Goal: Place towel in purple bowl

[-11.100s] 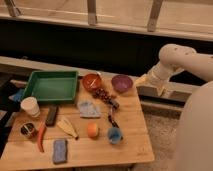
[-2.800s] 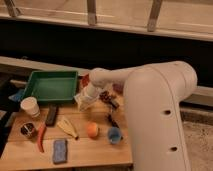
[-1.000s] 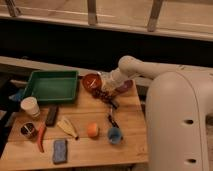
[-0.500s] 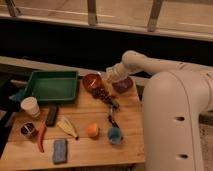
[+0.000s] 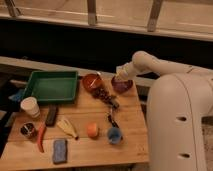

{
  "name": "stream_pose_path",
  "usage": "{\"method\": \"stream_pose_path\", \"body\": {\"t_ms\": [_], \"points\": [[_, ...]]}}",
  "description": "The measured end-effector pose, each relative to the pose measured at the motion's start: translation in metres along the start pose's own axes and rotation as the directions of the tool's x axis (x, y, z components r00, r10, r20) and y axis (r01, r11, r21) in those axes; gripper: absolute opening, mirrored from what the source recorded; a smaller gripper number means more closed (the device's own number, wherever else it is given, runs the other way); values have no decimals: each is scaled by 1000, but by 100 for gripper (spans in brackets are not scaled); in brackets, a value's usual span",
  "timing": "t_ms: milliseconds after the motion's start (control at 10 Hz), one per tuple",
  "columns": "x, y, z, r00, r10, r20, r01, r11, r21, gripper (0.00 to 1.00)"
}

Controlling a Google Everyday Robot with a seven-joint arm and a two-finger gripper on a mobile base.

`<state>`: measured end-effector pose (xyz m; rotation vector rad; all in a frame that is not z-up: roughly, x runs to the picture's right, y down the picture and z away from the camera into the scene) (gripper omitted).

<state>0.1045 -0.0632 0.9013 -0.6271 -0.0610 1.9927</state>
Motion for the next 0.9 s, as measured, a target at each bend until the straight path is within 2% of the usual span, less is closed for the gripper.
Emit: {"method": "stream_pose_path", "body": {"t_ms": [100, 300, 400, 900], "points": [[3, -5, 5, 1000, 12, -15, -12, 1000, -16, 44], [13, -12, 22, 999, 1, -54, -4, 998, -59, 68], [15, -12, 26, 998, -4, -59, 0, 998, -63, 73], [15, -11, 26, 998, -5, -59, 1, 998, -64, 75]]}}
